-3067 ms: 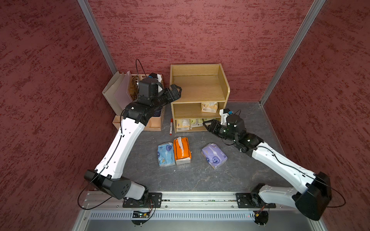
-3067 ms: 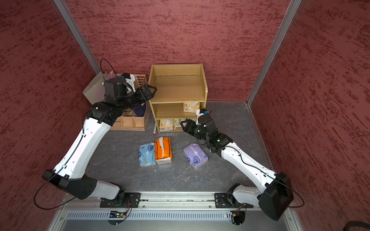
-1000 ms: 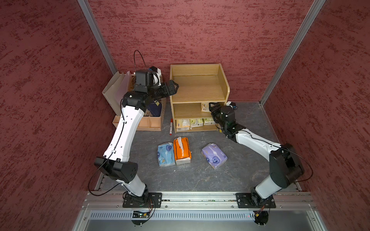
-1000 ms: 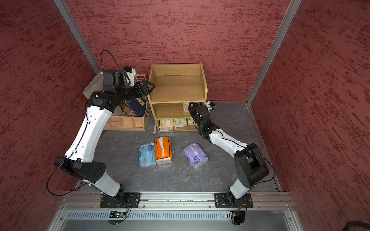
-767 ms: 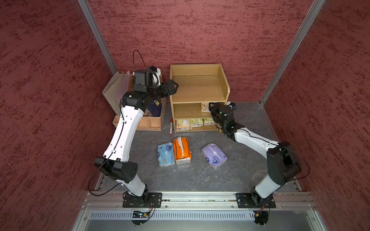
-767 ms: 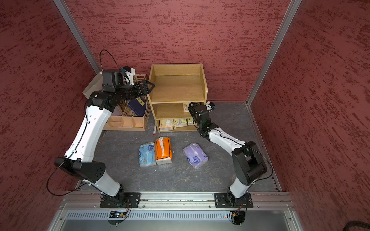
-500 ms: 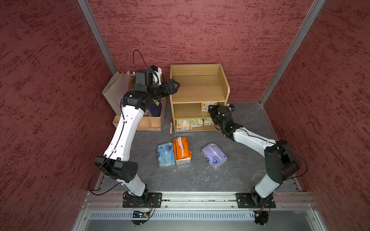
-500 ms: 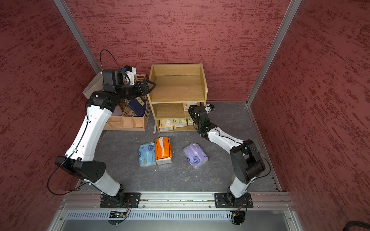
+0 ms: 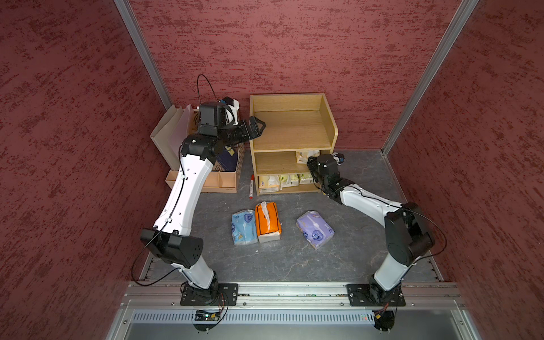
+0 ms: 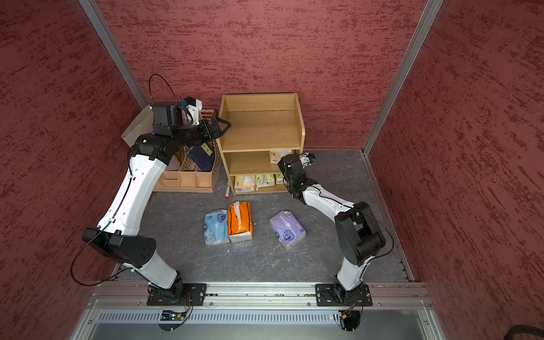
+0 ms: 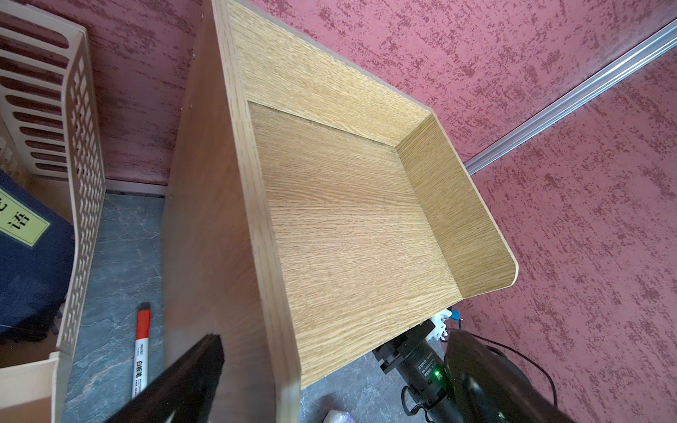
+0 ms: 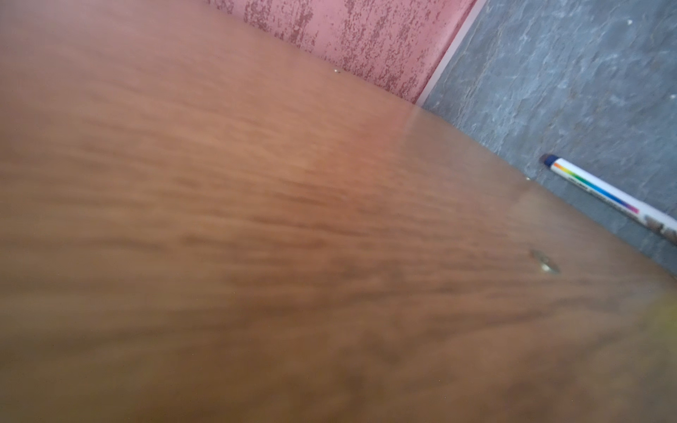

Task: Remove the tissue boxes from the shelf
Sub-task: Pick up a box of tissues from the shelf.

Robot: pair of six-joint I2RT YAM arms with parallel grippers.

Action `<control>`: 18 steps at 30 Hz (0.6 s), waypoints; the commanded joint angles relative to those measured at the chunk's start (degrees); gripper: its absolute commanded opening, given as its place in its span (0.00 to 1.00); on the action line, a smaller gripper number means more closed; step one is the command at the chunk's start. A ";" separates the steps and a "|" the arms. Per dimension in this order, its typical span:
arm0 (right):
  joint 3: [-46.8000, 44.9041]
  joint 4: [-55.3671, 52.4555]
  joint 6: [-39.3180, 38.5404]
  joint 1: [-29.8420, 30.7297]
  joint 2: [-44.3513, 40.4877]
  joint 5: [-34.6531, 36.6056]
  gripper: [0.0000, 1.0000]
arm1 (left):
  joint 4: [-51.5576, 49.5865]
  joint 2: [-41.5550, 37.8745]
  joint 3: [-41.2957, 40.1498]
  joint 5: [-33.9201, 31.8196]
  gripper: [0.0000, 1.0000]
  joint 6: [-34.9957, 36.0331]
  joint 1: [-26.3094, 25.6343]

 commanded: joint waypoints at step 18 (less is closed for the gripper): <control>-4.66 -11.30 -2.79 -0.32 -10.89 -9.15 0.00 | 3.01 -2.57 -4.37 -0.90 1.00 -2.59 -0.79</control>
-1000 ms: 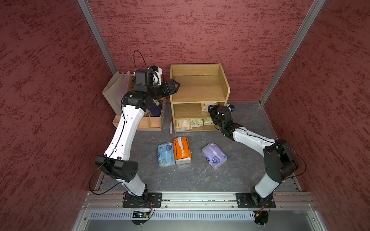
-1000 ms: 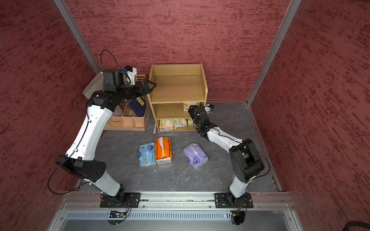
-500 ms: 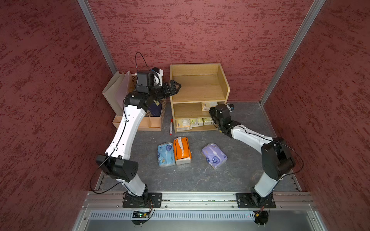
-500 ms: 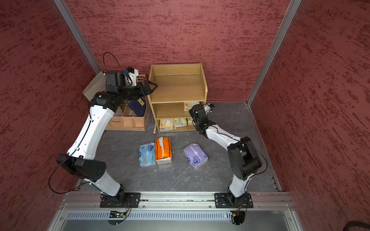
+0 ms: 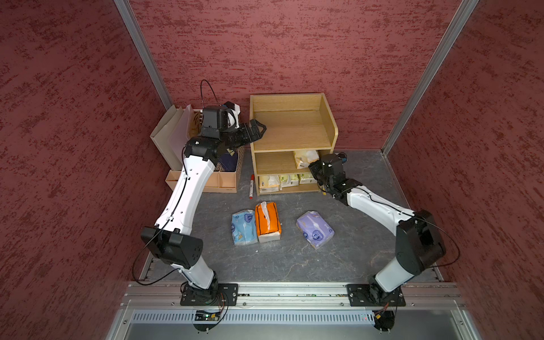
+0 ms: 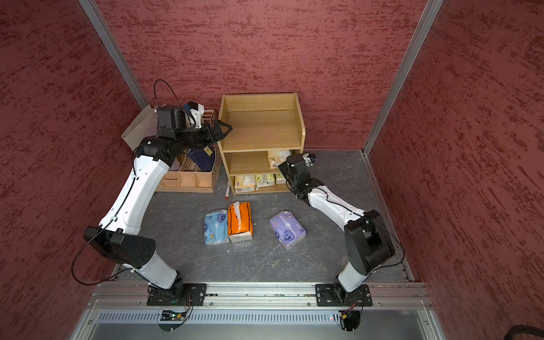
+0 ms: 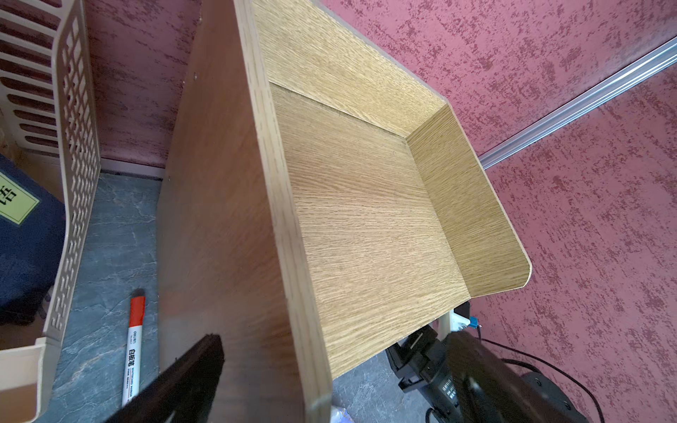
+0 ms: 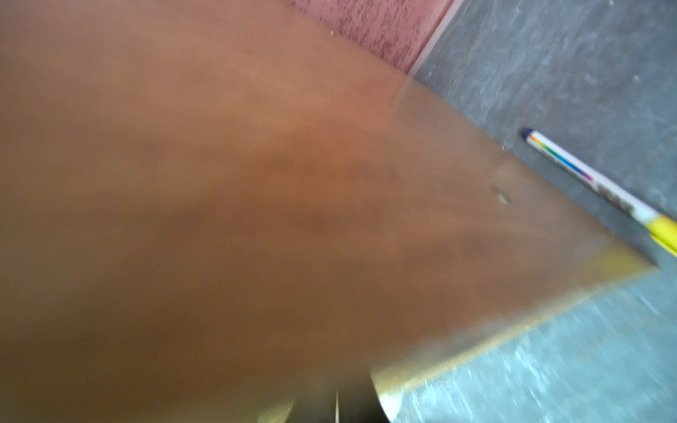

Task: Remove the tissue boxes from the shelf
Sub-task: Pick up a box of tissues from the shelf.

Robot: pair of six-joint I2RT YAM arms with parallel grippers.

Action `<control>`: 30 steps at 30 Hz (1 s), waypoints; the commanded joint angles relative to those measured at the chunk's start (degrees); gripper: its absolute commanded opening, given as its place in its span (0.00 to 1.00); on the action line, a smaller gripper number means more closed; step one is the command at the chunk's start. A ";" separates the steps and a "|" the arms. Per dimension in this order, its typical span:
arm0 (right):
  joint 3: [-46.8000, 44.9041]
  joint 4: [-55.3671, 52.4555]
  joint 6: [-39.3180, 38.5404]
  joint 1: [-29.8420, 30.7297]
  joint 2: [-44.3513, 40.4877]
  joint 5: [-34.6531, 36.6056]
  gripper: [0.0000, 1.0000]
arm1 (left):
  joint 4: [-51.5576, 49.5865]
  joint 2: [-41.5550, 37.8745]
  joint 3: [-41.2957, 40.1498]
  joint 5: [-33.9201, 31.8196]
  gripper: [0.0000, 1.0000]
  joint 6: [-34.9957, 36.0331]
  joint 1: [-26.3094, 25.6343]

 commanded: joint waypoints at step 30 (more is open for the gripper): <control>1.66 -3.41 -3.80 -0.41 0.56 -4.55 0.00 | 1.41 -5.49 -3.72 -4.71 1.00 -0.63 -4.00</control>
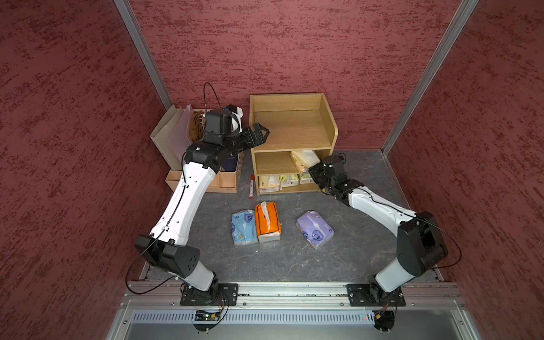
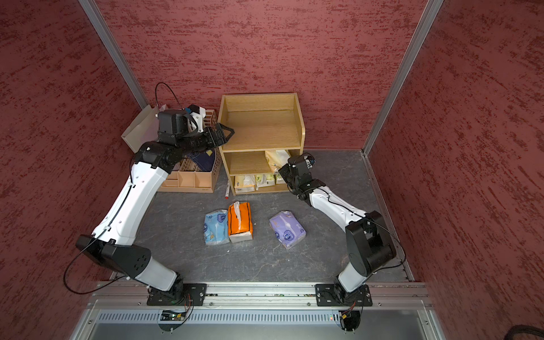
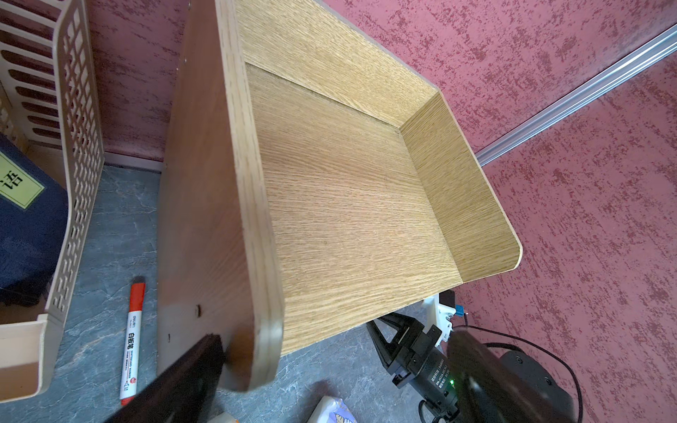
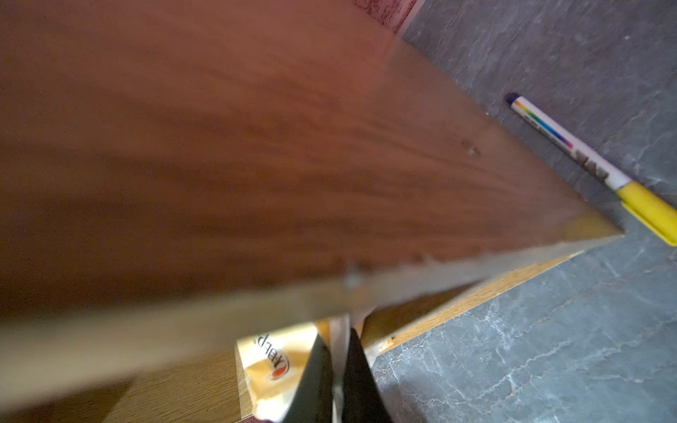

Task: Remove the tissue boxes from the shelf
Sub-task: Pick up a box of tissues from the shelf.

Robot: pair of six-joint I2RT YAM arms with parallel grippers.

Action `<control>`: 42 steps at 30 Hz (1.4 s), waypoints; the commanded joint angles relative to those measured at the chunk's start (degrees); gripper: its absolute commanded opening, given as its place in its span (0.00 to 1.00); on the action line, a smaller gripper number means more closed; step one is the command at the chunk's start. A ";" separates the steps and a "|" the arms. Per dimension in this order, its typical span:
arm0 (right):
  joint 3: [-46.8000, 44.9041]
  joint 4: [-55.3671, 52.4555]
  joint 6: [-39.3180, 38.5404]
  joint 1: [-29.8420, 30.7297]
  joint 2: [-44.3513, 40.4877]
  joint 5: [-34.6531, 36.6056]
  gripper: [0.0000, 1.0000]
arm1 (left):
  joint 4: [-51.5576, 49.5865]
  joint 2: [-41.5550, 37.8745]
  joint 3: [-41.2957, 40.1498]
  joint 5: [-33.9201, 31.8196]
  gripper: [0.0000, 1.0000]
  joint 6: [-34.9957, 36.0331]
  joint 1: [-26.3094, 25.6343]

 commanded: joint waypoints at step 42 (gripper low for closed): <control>-12.10 -25.36 -14.69 7.62 -27.20 -9.39 0.00 | 5.72 -11.04 -6.79 -16.79 1.00 0.48 -6.88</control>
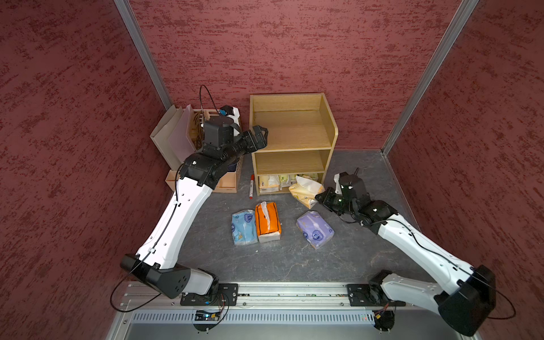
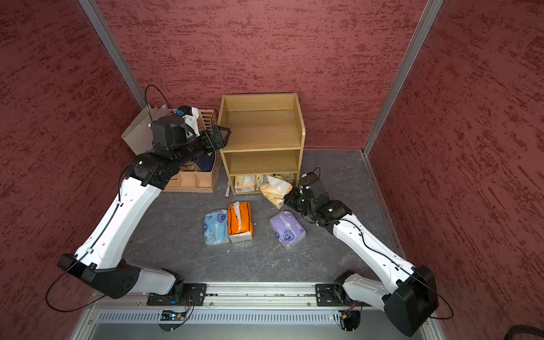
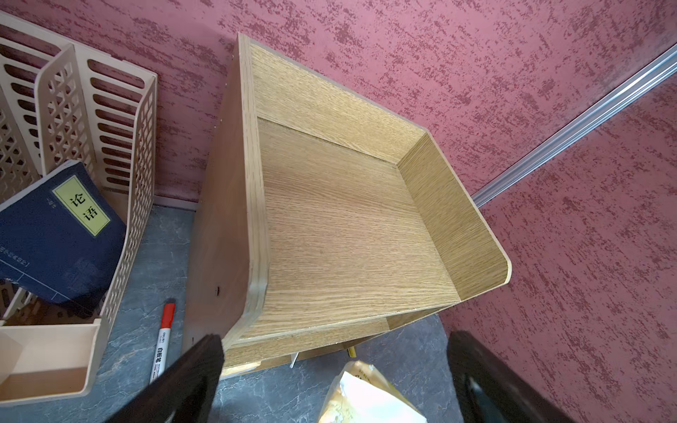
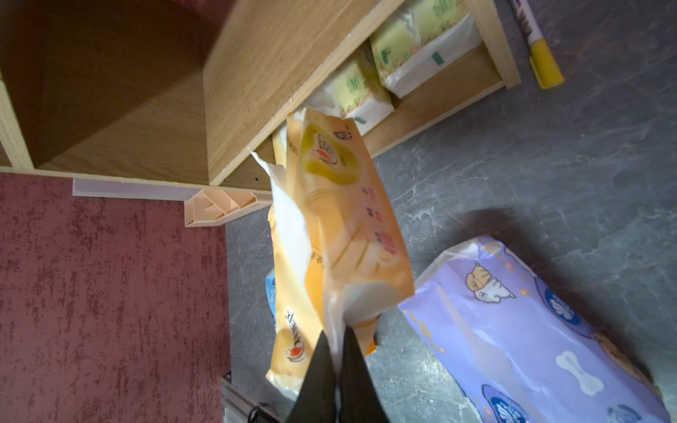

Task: Remove the tissue boxes from the shelf
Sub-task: Pick up a box of tissues from the shelf, then place the box of tissues at the center of the board.

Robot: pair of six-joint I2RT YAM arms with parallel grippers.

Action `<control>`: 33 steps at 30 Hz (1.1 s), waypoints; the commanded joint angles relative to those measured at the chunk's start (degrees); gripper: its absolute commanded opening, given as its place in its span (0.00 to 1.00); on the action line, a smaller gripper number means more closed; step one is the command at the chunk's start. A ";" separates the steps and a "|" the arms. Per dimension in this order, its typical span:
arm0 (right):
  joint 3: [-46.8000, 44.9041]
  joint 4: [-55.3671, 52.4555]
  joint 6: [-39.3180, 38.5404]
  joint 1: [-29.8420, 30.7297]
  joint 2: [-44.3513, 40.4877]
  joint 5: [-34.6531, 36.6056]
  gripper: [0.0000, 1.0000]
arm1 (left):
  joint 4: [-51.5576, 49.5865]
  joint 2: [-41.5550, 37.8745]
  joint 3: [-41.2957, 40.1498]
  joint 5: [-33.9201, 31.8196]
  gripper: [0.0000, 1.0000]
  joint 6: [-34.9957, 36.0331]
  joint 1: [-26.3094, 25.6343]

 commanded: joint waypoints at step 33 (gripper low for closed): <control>7.54 -11.19 -2.73 9.77 8.86 8.81 0.52 | 1.37 -4.59 -3.64 -2.38 1.00 -0.09 -0.81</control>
